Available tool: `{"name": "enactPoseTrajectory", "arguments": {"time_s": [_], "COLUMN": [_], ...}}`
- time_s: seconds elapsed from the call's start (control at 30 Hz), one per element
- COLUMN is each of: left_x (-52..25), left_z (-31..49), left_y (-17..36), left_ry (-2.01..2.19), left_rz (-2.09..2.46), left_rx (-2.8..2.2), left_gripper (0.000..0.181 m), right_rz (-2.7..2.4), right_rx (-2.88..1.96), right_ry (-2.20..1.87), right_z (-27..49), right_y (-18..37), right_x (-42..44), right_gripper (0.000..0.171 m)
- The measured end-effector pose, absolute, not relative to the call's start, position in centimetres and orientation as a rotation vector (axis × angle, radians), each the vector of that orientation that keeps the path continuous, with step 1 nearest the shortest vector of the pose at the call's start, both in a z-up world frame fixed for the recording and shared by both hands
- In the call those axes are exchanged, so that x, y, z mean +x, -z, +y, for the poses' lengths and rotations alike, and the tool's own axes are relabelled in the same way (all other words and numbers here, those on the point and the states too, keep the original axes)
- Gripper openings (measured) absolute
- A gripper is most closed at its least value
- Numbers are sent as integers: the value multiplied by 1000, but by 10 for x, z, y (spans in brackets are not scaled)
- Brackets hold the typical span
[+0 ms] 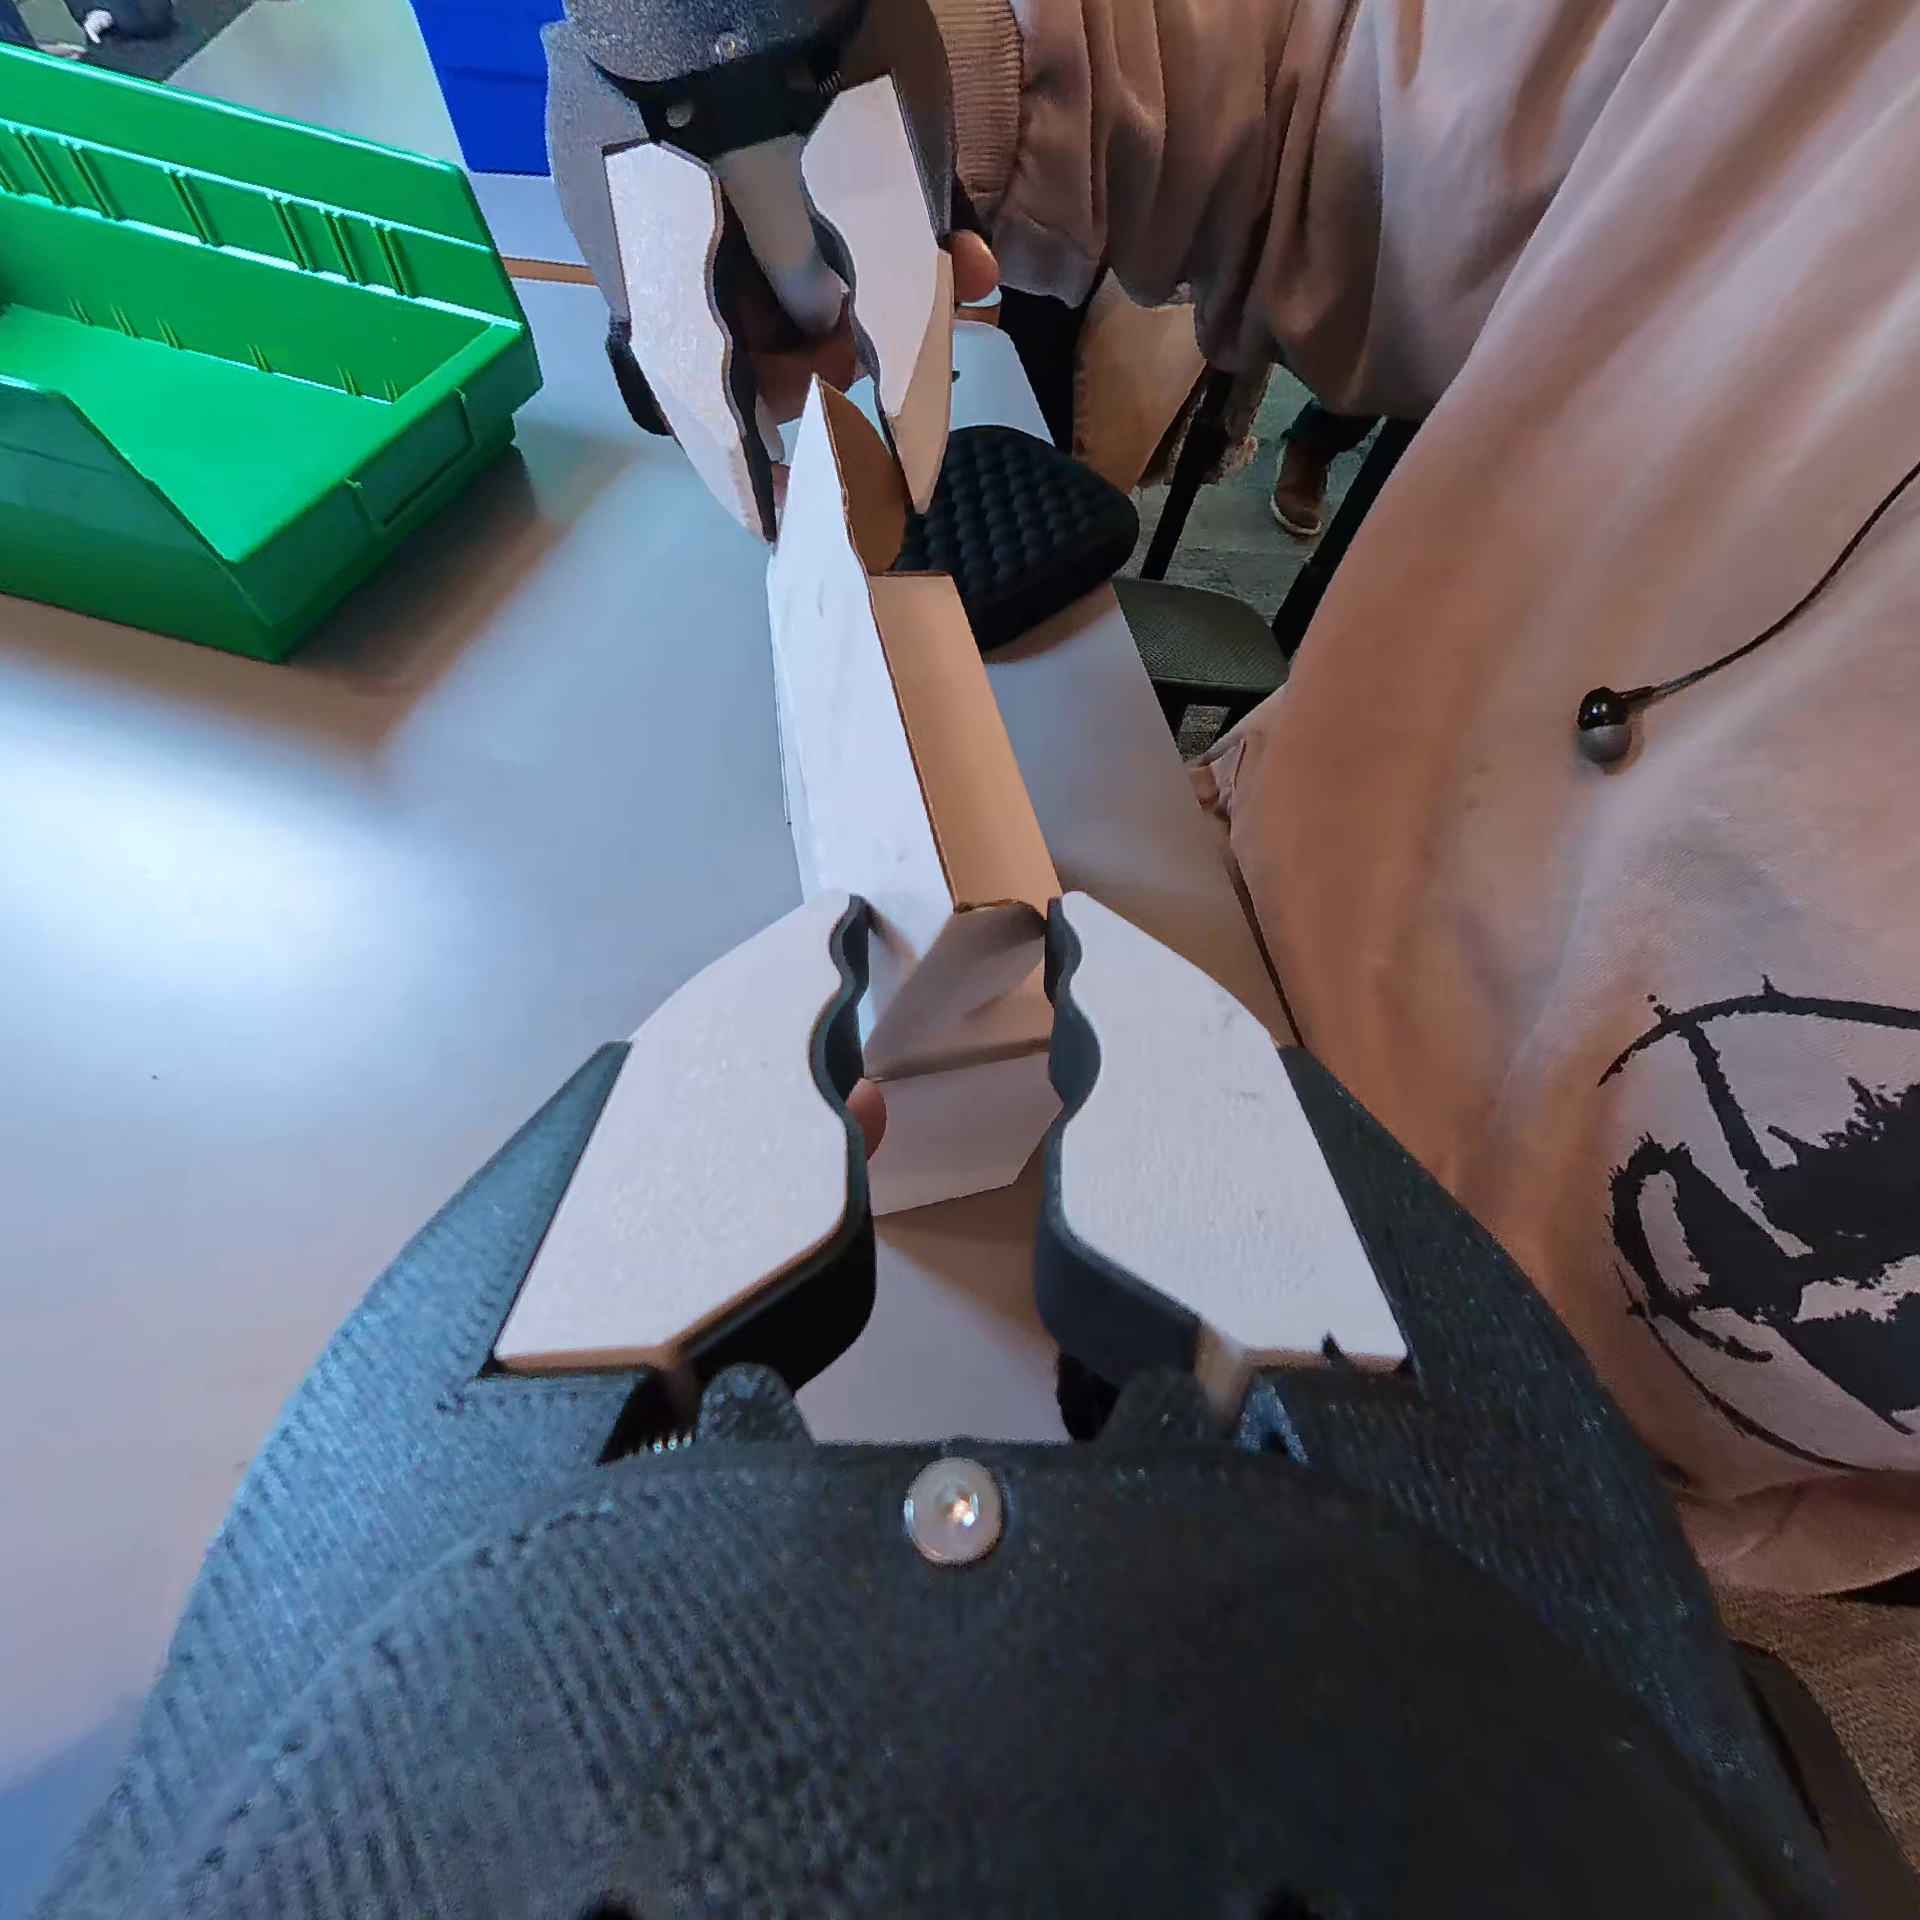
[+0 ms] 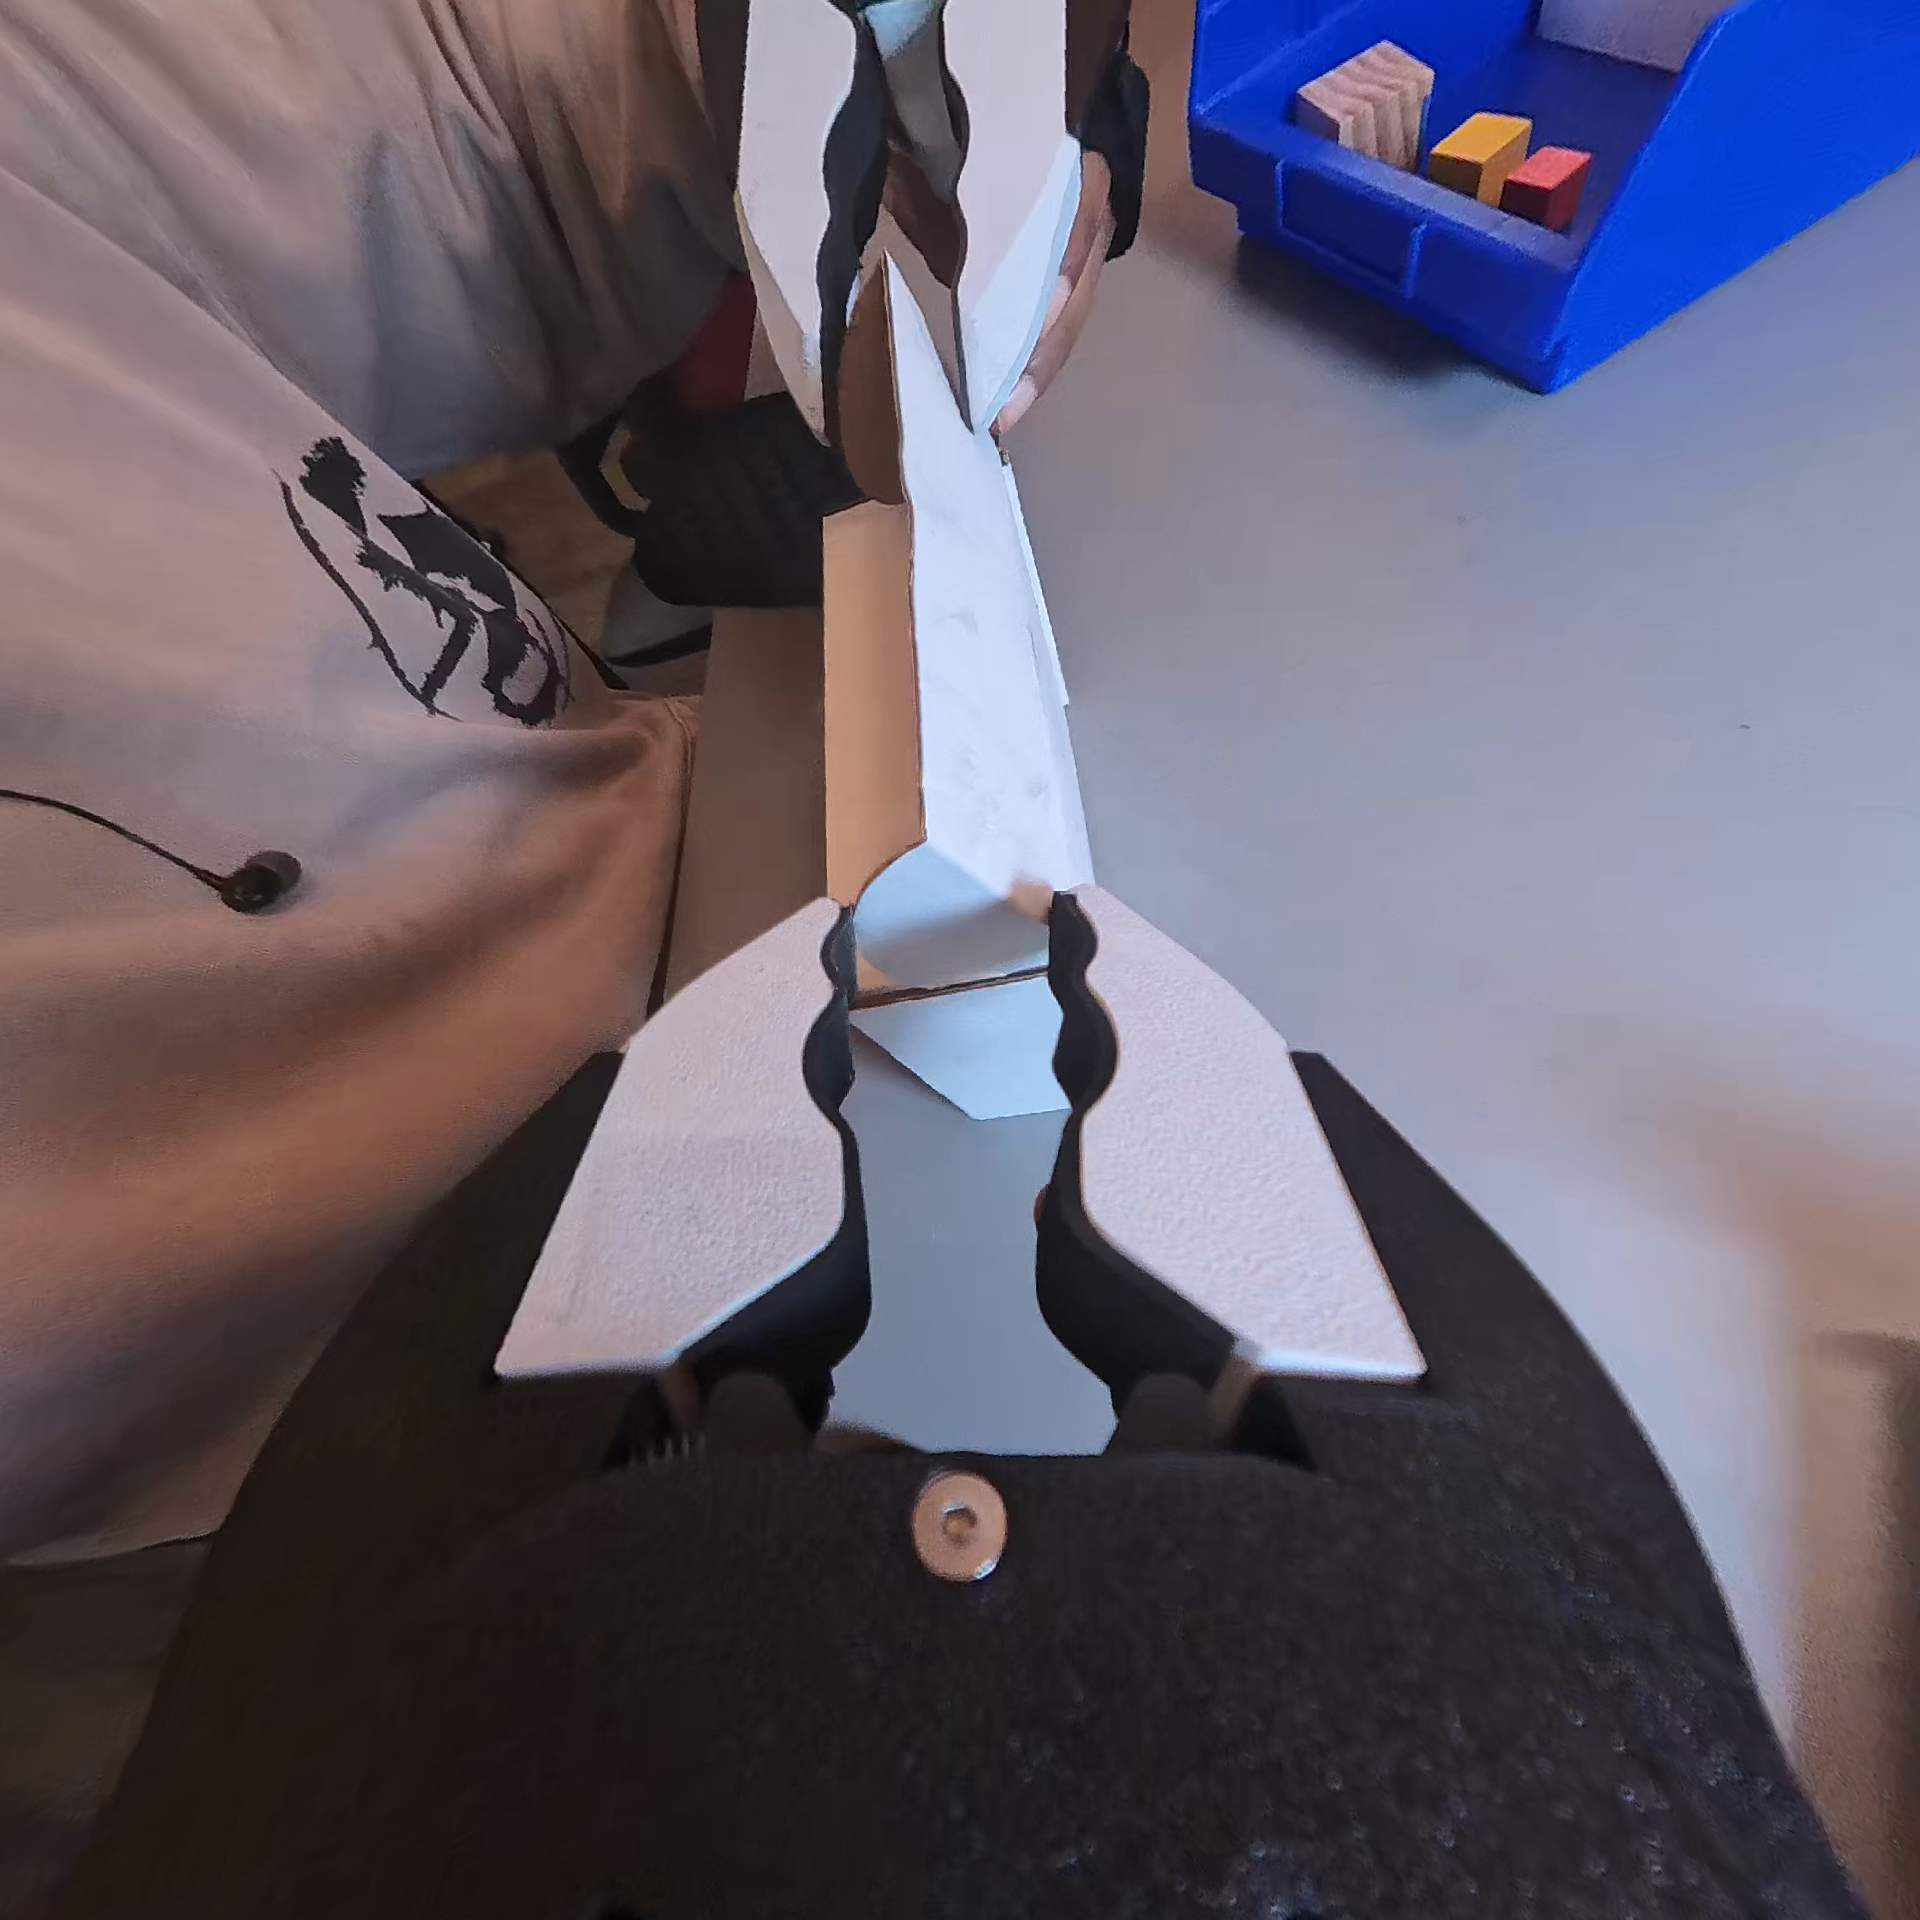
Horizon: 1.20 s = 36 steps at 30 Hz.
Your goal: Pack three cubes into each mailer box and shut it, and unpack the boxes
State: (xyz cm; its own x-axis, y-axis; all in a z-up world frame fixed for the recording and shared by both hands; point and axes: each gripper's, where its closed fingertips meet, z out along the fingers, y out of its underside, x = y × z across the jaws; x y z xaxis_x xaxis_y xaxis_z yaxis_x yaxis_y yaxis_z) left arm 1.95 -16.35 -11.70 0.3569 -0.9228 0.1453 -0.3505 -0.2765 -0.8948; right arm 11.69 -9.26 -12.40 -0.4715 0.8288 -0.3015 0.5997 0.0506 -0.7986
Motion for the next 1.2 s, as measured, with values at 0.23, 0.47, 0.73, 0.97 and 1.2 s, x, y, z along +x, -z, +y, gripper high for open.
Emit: {"name": "enactPoseTrajectory", "arguments": {"time_s": [0.23,0.47,0.73,0.97,1.2], "left_x": [16,15,15,18,18], "left_z": [-171,-176,-180,-182,-187], "left_y": [117,117,119,128,128], "left_ry": [925,974,906,483,170], "left_rz": [1215,1283,1378,1446,1336], "left_rx": [-1818,-1826,-1829,-1763,-1646], "left_gripper": [34,36,36,39,40], "right_rz": [-2103,-2113,-2127,-2110,-2045], "right_rx": [-1458,-1443,-1427,-1266,-1018], "right_ry": [-1431,-1436,-1416,-1217,-893], "right_z": [-97,-100,-102,-103,-105], "right_y": [123,123,124,123,127], "right_x": [117,116,116,118,121], "right_gripper": [35,35,35,33,34]}}
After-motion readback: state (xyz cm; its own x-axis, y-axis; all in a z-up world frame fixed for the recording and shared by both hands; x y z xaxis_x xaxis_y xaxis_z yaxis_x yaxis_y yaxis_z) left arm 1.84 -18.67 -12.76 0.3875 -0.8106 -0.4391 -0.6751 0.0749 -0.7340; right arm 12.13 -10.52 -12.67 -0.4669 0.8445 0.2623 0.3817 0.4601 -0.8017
